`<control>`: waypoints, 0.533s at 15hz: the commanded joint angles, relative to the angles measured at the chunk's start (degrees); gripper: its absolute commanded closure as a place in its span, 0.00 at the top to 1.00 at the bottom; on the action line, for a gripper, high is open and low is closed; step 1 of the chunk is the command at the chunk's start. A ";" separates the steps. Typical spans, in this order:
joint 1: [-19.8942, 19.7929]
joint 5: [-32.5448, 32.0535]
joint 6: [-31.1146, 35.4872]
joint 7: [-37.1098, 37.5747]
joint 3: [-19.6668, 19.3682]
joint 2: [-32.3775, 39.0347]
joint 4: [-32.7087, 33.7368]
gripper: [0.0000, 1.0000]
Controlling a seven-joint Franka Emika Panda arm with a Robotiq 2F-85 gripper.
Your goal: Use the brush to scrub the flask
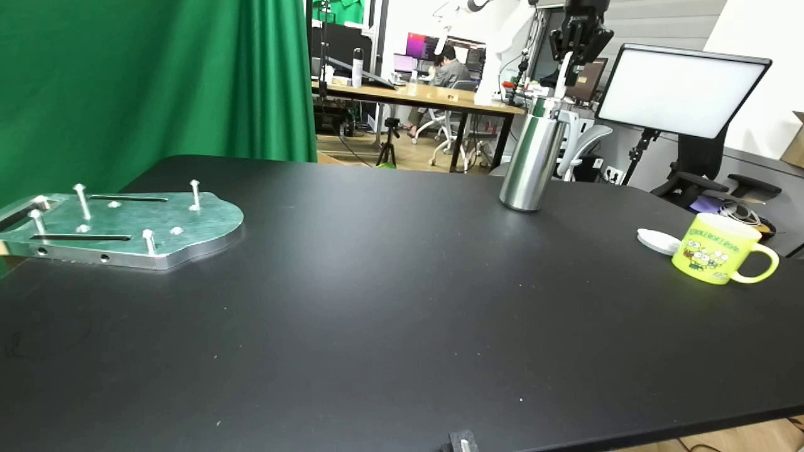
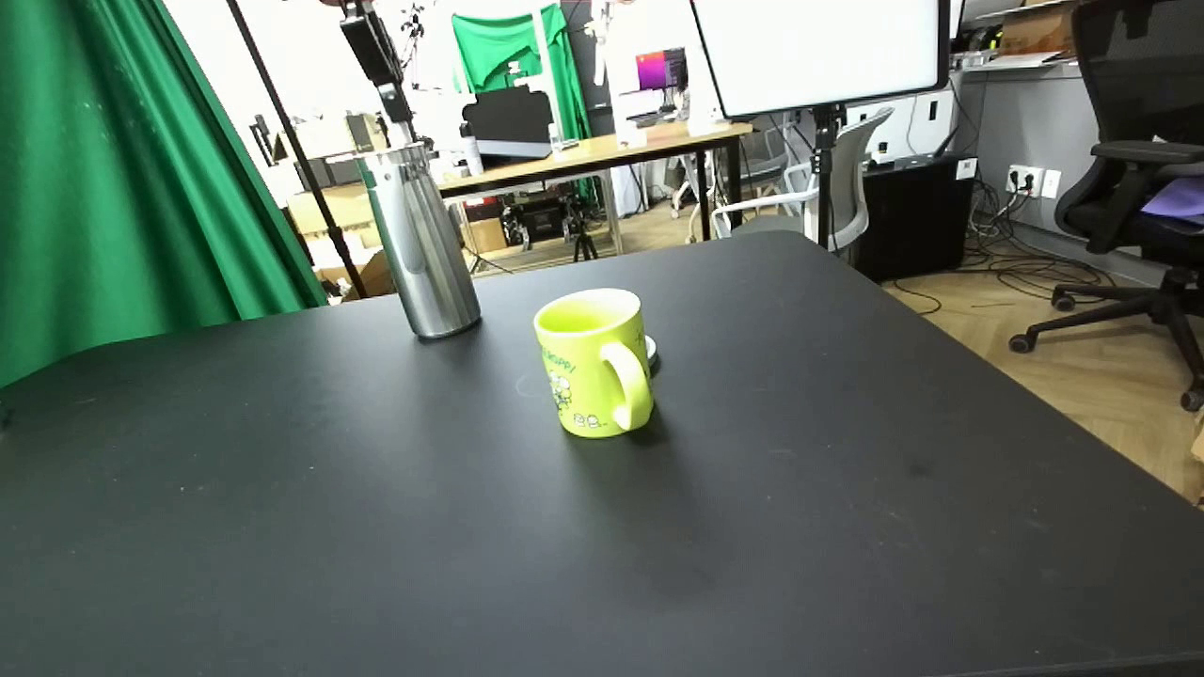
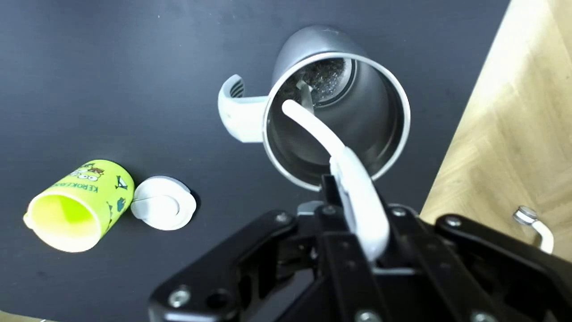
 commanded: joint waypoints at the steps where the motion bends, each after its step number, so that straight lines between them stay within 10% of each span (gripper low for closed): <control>1: -0.01 -0.61 0.78 -1.85 0.24 0.50 0.00 0.04; 8: 2.10 -3.09 3.27 -5.43 0.15 -10.43 -6.90 0.04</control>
